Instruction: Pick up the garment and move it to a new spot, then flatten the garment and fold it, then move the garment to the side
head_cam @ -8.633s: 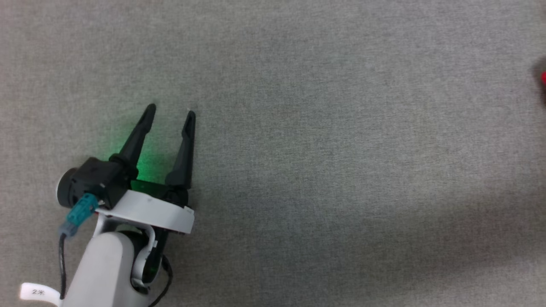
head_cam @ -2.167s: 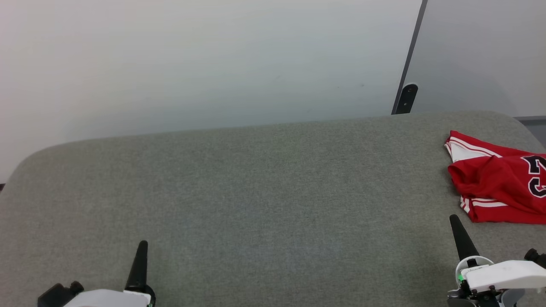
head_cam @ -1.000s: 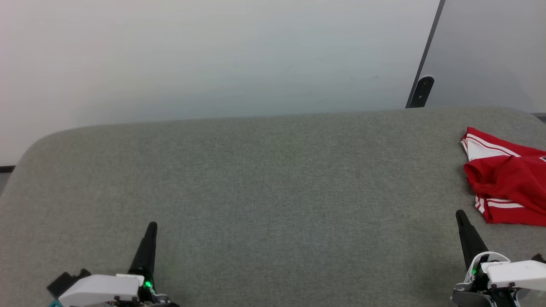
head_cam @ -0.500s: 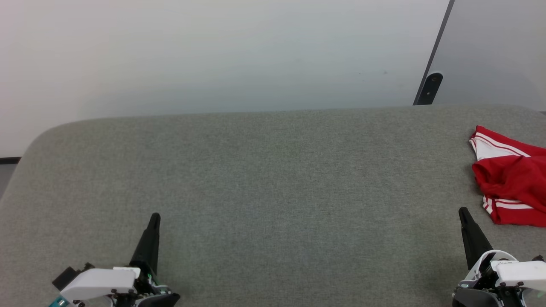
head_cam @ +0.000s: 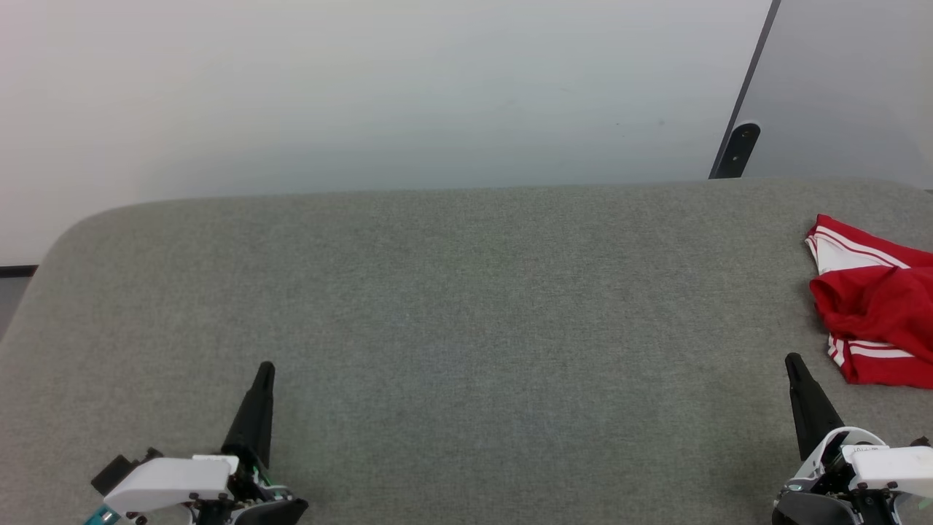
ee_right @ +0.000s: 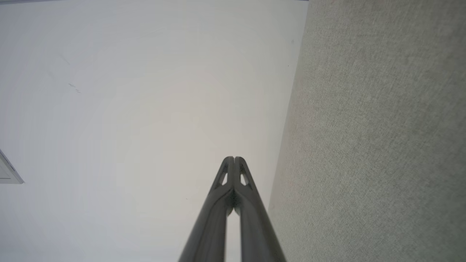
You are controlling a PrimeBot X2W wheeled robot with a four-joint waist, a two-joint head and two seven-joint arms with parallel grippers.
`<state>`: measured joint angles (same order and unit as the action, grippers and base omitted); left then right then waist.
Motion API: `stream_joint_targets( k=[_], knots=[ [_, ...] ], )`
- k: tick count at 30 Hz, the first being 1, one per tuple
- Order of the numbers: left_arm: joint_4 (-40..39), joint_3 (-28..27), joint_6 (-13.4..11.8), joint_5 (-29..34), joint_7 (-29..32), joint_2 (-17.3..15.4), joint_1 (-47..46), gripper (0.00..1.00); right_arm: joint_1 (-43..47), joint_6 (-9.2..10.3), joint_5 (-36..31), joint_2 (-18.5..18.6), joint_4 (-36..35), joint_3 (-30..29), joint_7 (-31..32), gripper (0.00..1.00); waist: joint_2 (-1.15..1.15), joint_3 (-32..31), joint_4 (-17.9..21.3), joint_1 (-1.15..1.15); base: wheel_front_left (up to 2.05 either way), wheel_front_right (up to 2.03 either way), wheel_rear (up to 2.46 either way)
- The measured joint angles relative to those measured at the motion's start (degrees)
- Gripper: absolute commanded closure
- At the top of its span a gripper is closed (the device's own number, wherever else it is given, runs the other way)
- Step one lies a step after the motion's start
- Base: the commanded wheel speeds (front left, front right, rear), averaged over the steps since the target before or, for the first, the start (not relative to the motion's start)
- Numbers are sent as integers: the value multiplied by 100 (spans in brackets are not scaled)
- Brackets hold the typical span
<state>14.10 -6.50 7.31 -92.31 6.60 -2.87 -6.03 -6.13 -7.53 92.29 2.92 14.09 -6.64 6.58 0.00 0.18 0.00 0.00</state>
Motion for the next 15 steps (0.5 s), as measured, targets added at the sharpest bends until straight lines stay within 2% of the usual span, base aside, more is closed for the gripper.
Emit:
stream_joint_targets(
  k=[15],
  knots=[
    [0, 2, 1, 0, 0, 0, -1, 100, 0, 0, 0, -1, 0, 0, 0, 100, 0, 0, 0, 0, 0, 0, 0]
  ],
)
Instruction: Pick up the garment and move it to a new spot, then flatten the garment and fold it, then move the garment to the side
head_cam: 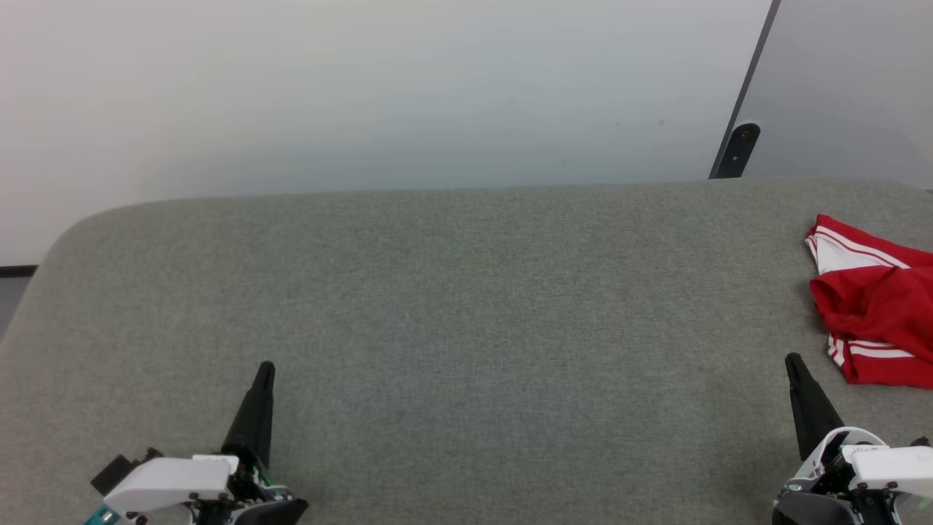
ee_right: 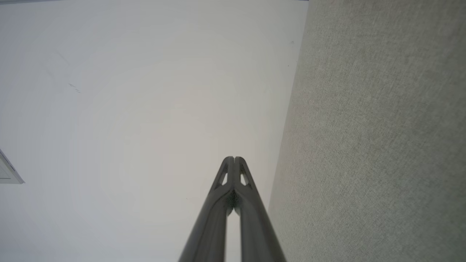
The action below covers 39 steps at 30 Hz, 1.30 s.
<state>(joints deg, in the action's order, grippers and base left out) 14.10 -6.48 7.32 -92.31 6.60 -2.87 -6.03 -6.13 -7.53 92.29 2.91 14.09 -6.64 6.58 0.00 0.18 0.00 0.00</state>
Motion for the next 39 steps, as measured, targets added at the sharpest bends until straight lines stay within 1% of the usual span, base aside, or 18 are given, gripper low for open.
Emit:
stream_joint_targets(
  k=[39],
  knots=[
    [0, -1, 0, 0, 0, 0, -1, 100, 0, 0, 0, 0, -1, 1, 0, 100, 0, 0, 0, 0, 0, 0, 0]
  ],
)
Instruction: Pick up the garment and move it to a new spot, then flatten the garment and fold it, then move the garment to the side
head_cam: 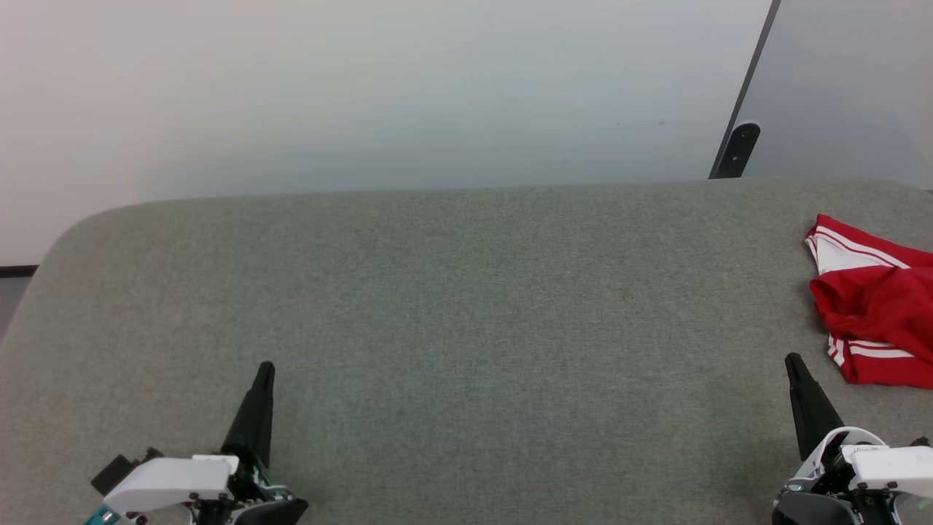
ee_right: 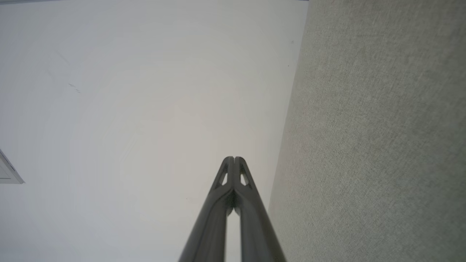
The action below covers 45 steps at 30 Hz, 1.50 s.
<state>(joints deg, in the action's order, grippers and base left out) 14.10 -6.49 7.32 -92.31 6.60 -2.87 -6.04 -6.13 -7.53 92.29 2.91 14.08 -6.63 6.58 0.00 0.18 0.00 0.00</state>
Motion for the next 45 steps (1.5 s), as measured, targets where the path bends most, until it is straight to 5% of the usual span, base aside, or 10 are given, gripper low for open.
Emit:
stream_joint_targets(
  k=[45],
  knots=[
    [0, 0, 0, 0, 0, 1, 0, 100, 0, 0, 0, -1, 0, 0, 0, 100, 0, 0, 0, 0, 0, 0, 0]
  ],
)
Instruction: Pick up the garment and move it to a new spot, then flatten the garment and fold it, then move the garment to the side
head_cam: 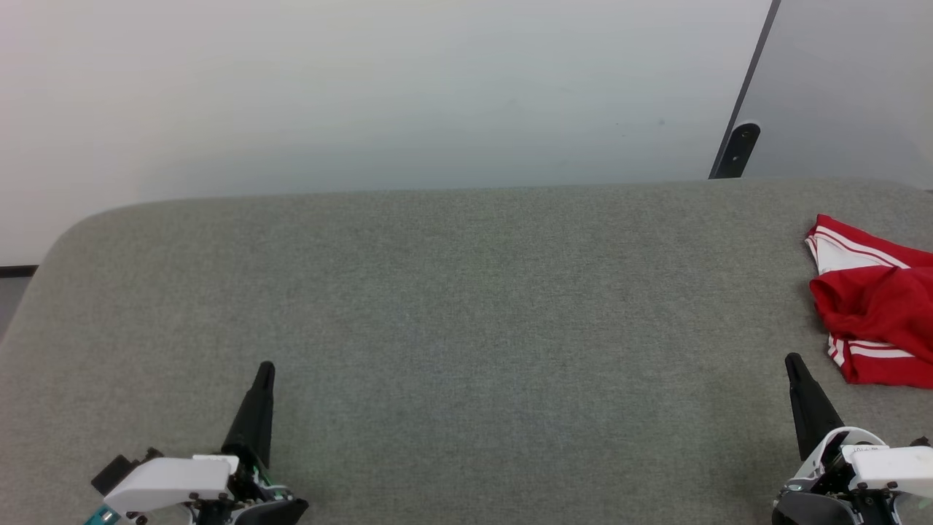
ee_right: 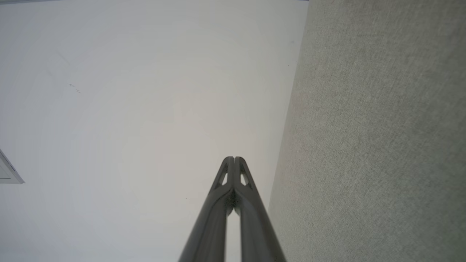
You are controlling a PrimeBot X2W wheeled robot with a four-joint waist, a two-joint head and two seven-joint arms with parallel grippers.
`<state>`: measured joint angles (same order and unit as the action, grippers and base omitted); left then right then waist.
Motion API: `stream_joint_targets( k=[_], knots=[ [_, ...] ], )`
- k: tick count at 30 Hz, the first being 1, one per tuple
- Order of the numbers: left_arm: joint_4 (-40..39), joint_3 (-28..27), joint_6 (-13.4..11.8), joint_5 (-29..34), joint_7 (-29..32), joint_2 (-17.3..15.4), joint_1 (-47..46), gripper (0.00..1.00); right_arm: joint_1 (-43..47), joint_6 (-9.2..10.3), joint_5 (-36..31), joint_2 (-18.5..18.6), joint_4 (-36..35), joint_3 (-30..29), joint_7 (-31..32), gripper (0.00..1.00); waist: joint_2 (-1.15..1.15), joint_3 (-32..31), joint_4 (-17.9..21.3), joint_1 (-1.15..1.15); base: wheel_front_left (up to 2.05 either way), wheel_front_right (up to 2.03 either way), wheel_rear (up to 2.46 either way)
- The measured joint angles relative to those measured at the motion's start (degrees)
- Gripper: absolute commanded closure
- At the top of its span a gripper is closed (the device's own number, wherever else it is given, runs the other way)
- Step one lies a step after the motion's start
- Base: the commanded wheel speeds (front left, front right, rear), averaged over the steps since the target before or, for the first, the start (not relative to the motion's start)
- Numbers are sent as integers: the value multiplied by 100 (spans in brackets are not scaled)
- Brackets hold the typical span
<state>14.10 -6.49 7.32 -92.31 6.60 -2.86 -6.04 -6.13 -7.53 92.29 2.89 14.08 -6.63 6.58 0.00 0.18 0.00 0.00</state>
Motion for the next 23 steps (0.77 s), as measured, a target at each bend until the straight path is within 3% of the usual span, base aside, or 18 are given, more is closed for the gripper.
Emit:
stream_joint_targets(
  k=[23],
  knots=[
    [0, 2, 0, 0, 0, 0, 0, 100, 0, 0, 0, 0, 0, 0, 0, 100, 0, 0, 0, 0, 0, 0, 0]
  ],
)
